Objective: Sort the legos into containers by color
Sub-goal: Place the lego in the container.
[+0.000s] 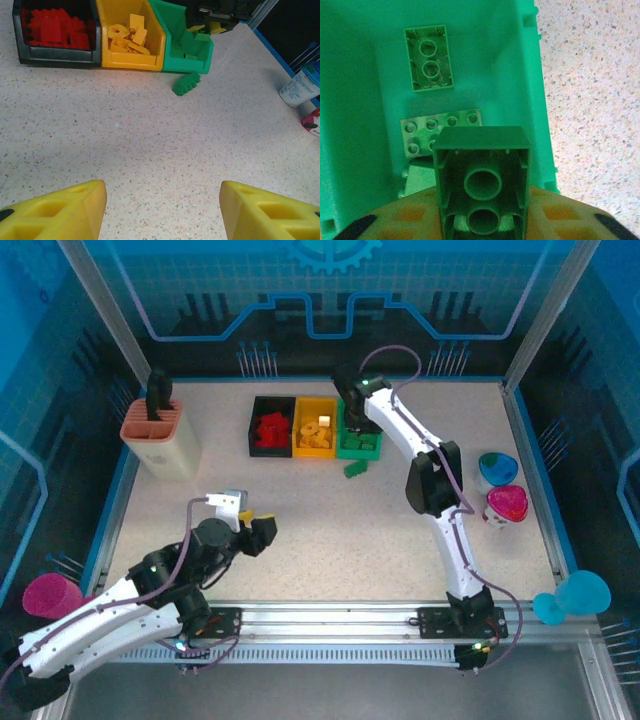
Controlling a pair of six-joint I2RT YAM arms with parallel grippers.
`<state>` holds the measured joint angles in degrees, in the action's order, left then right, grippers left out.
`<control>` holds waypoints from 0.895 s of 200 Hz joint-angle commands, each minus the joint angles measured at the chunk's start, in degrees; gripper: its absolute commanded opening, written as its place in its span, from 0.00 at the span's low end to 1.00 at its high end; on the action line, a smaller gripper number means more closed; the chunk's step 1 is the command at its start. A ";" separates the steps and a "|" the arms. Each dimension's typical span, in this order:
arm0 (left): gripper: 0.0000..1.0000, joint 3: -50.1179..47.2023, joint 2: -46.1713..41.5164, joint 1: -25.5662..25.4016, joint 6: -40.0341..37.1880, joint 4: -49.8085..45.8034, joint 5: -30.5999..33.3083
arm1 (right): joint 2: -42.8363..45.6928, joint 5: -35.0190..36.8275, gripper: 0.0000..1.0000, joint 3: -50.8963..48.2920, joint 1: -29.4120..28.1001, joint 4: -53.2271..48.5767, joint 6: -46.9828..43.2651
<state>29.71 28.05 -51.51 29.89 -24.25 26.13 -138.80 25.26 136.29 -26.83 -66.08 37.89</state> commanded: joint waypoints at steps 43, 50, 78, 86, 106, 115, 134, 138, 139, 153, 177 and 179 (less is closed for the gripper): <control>0.62 0.70 -0.47 -0.53 -1.02 -0.80 0.68 | 7.91 3.92 0.64 -0.30 -1.32 -1.33 -1.69; 0.62 0.63 -0.40 -0.61 -1.06 -0.71 0.66 | 8.95 3.82 0.63 -1.09 -1.68 -1.24 -1.53; 0.62 0.83 -0.02 -0.61 -1.23 -0.53 0.81 | 14.37 4.91 0.62 -7.78 -4.36 0.34 -0.32; 0.62 0.78 -0.08 -0.61 -1.24 -0.59 0.85 | 16.55 4.99 0.62 -11.23 -5.20 1.81 0.21; 0.63 0.20 0.12 -0.66 -1.24 0.09 0.72 | 21.22 3.49 0.63 -21.49 -6.98 6.71 2.05; 0.63 -0.08 0.33 -0.69 -1.25 0.47 0.68 | 22.44 2.49 0.65 -24.98 -7.42 7.91 3.75; 0.63 -0.18 1.13 -0.70 -1.20 0.85 0.33 | 23.72 1.62 0.70 -30.32 -8.18 8.78 7.80; 0.63 -0.18 1.24 -0.73 -1.31 0.96 0.41 | 23.95 1.40 0.70 -31.58 -8.36 9.37 8.49; 0.63 -0.18 1.32 -0.72 -1.32 1.01 0.41 | 23.98 1.34 0.70 -31.86 -8.39 9.52 8.68; 0.63 -0.29 1.61 -0.70 -1.41 1.47 0.42 | 24.24 -0.29 0.70 -35.36 -8.83 11.89 10.05; 0.63 0.00 2.02 -0.70 -1.71 2.13 0.41 | 22.78 -2.53 0.68 -37.80 -8.95 14.15 12.27; 0.63 -0.01 2.05 -0.70 -1.73 2.15 0.41 | 22.61 -2.70 0.67 -37.95 -8.94 14.28 12.49</control>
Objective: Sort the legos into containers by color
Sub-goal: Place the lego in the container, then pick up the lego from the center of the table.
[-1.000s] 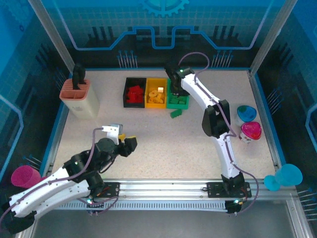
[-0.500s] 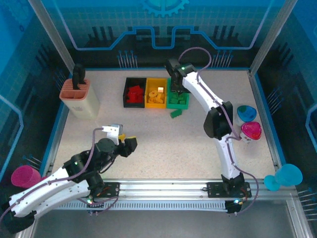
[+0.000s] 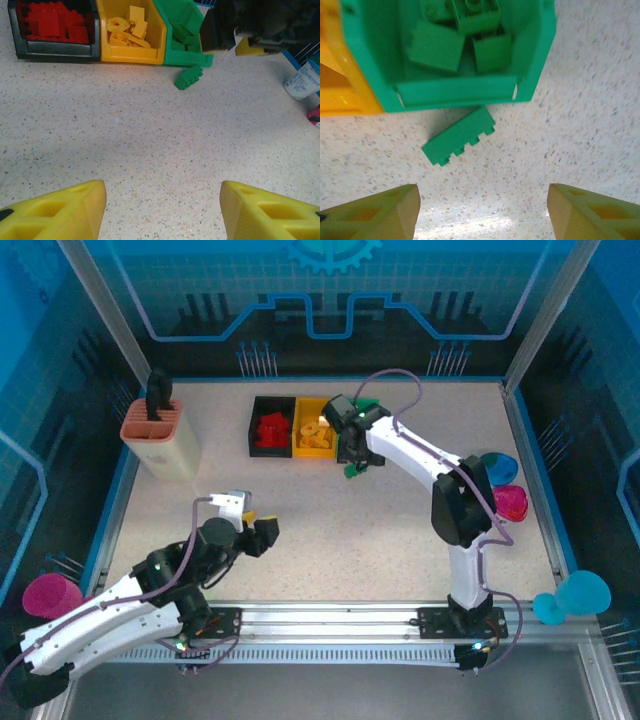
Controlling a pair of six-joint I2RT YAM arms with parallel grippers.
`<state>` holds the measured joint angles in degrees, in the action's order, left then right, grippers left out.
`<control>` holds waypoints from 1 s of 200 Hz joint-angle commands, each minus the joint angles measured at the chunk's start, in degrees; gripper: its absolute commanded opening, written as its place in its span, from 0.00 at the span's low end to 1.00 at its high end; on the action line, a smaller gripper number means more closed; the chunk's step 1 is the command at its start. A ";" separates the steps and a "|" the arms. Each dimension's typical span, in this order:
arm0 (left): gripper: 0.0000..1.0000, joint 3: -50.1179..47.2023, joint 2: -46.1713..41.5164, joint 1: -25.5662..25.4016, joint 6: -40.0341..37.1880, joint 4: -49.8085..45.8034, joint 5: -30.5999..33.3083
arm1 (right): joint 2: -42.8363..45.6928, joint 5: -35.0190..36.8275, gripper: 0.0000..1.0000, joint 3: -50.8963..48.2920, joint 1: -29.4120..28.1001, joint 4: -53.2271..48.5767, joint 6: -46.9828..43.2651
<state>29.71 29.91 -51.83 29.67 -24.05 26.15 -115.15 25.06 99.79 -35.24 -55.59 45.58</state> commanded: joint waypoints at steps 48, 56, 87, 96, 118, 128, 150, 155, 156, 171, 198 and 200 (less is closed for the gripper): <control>0.63 0.43 0.28 -0.37 -1.55 1.21 0.61 | -4.90 -6.14 0.66 -2.67 -0.53 7.95 8.54; 0.63 0.43 0.31 -0.37 -1.47 1.10 0.64 | -5.78 -6.33 0.67 -2.37 -0.48 8.03 9.30; 0.63 0.45 0.27 -0.43 -1.61 1.05 0.68 | -8.27 -6.46 0.66 -1.52 -0.39 8.06 12.10; 0.63 0.38 0.21 -0.40 -1.57 0.93 0.78 | -8.55 -5.89 0.66 -1.42 -0.35 8.29 12.48; 0.62 0.28 -0.10 -0.41 -1.48 0.30 0.82 | -9.61 -4.84 0.65 -1.17 -0.02 8.22 13.21; 0.62 0.04 -0.53 -0.46 -1.33 0.17 0.92 | -10.03 -4.54 0.65 -1.17 0.18 8.09 13.63; 0.62 -0.61 -1.74 -0.46 -1.02 -0.16 1.09 | -10.51 -5.04 0.63 -2.11 0.70 9.91 13.58; 0.62 -0.77 -1.91 -0.46 -0.98 -0.21 1.16 | -10.60 -5.19 0.63 -2.33 0.91 10.29 13.59; 0.62 -0.79 -1.94 -0.46 -0.96 -0.29 1.17 | -10.61 -5.24 0.63 -2.32 0.94 10.31 13.62; 0.62 -0.81 -2.23 -0.46 -0.84 -0.59 1.19 | -11.12 -5.37 0.63 -2.49 1.31 10.46 13.74; 0.62 -0.89 -2.24 -0.46 -0.84 -0.73 1.26 | -11.16 -5.28 0.60 -3.49 1.68 10.92 13.94; 0.62 -0.89 -2.23 -0.46 -0.84 -0.78 1.27 | -11.10 -5.28 0.60 -3.69 1.76 10.98 13.99</control>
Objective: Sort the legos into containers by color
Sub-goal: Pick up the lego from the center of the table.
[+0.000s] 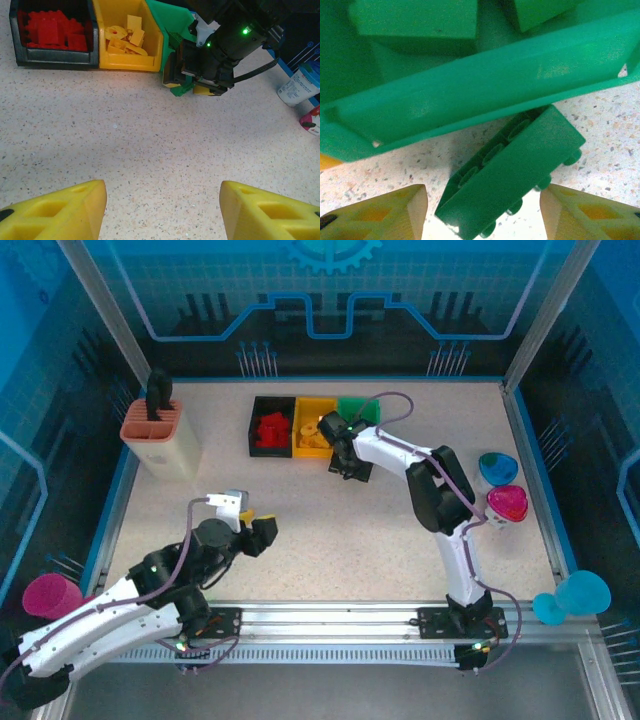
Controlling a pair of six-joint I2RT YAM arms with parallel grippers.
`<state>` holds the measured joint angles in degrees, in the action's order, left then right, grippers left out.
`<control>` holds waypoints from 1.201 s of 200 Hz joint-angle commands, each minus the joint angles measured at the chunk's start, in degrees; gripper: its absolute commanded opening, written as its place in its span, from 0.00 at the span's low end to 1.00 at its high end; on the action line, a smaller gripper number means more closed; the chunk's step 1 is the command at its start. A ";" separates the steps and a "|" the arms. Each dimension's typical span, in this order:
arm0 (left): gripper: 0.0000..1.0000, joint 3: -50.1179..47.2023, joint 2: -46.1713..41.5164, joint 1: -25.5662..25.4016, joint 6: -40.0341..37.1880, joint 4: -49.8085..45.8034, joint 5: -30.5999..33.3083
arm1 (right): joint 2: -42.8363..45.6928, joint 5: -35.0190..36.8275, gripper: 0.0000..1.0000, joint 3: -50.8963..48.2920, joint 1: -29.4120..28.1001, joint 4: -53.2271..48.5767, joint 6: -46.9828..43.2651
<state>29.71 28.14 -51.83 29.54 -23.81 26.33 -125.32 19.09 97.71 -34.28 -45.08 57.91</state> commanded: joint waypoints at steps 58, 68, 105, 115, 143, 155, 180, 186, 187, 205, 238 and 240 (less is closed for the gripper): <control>0.62 -1.18 -0.38 -0.46 -0.58 -0.65 1.01 | 3.58 2.21 0.48 -8.22 0.93 2.36 2.81; 0.62 -1.24 -0.38 -0.46 -0.54 -0.59 1.01 | 4.62 2.60 0.44 -9.51 0.97 2.69 3.00; 0.62 -1.28 -0.20 -0.47 -0.52 0.06 0.79 | 7.62 3.99 0.32 -13.01 0.97 3.24 3.39; 0.62 -1.31 -0.13 -0.47 -0.51 0.05 0.81 | 8.29 4.28 0.30 -13.78 1.00 3.25 3.35; 0.62 -1.25 -0.13 -0.48 -0.54 0.16 0.76 | 9.97 5.35 0.22 -14.95 0.51 2.70 2.94; 0.62 -1.15 -0.17 -0.53 -0.62 0.14 0.80 | 10.68 6.60 0.19 -14.76 -0.10 1.67 2.27; 0.62 -0.98 -0.06 -0.55 -0.71 0.13 0.83 | 12.77 10.36 0.18 -14.17 -1.58 -1.17 1.56; 0.62 -1.04 -0.12 -0.55 -0.67 0.14 0.76 | 13.60 11.38 0.18 -14.25 -2.03 -1.47 1.29; 0.62 -1.05 -0.11 -0.55 -0.69 0.11 0.80 | 13.78 11.52 0.18 -14.23 -2.07 -1.53 1.27; 0.62 -1.32 0.03 -0.55 -0.71 0.40 0.88 | 15.93 13.81 0.18 -13.92 -2.72 -1.85 -0.21; 0.62 -1.30 0.89 -0.55 -0.80 1.17 0.82 | 16.65 14.30 0.18 -9.07 -2.39 -1.58 -7.73; 0.62 -1.21 0.94 -0.55 -0.87 1.19 0.83 | 16.57 14.19 0.18 -8.60 -2.31 -1.59 -8.25</control>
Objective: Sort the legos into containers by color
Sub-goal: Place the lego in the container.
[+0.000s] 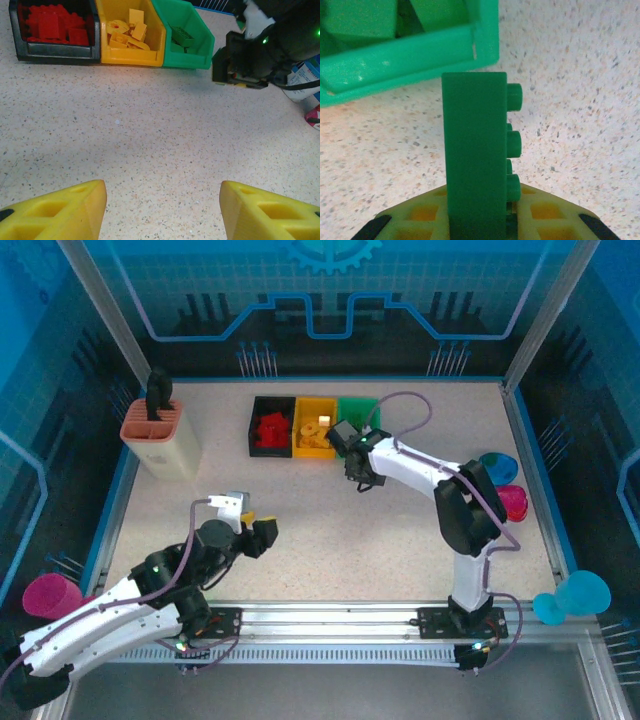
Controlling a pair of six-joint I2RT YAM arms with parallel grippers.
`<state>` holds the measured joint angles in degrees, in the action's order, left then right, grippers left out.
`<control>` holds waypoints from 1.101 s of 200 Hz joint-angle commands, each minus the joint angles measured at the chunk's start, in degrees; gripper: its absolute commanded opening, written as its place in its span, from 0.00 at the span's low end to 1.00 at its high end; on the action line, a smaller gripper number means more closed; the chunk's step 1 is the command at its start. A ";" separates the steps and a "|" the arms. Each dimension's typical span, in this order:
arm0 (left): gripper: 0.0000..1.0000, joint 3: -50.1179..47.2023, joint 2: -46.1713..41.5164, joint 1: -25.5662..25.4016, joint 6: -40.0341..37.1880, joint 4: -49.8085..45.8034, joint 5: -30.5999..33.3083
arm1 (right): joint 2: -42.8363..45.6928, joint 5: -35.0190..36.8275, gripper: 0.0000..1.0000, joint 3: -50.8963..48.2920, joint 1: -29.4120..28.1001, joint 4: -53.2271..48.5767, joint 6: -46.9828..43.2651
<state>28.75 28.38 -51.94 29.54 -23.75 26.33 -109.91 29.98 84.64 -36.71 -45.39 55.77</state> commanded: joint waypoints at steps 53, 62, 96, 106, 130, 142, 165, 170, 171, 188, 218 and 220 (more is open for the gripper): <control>0.62 0.25 0.58 -0.44 -0.97 -0.10 1.09 | -6.36 -4.47 0.19 18.37 5.17 -2.91 -17.52; 0.62 0.25 0.37 -0.44 -0.97 -0.18 1.20 | -8.17 -6.45 0.19 20.45 6.43 -3.17 -18.71; 0.62 0.69 0.19 -0.44 -1.15 -0.34 1.45 | -14.38 -8.92 0.19 29.27 9.14 -7.03 -20.75; 0.62 0.72 0.25 -0.44 -1.21 -0.12 1.52 | -16.09 -9.76 0.20 31.35 9.61 -7.82 -21.42; 0.62 1.02 0.29 -0.44 -1.39 -0.12 1.53 | -19.44 -10.78 0.20 35.36 10.17 -10.05 -21.78; 0.62 1.20 0.45 -0.44 -1.46 -0.14 1.57 | -20.25 -11.37 0.20 36.11 10.17 -10.08 -21.80; 0.63 1.31 0.59 -0.49 -1.77 0.08 1.71 | -20.69 -12.79 0.21 36.21 9.95 -9.30 -21.58; 0.63 1.39 0.69 -0.44 -1.77 0.14 1.70 | -20.77 -12.97 0.21 36.21 9.91 -9.20 -21.58; 0.63 1.44 0.70 -0.44 -1.72 0.12 1.71 | -20.78 -12.99 0.21 36.25 9.90 -9.20 -21.58; 0.63 1.57 0.92 -0.44 -1.77 0.18 1.52 | -20.95 -13.25 0.22 36.46 9.81 -9.18 -21.58; 0.63 1.75 0.89 -0.44 -1.72 -0.25 1.53 | -20.07 -13.80 0.33 36.18 9.74 -9.12 -21.84; 0.63 1.77 0.84 -0.44 -1.73 -0.25 1.53 | -19.97 -13.74 0.33 36.13 9.73 -9.07 -21.91</control>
<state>28.77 29.26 -51.94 29.47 -23.77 26.39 -130.13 17.43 119.28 -26.61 -53.12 34.70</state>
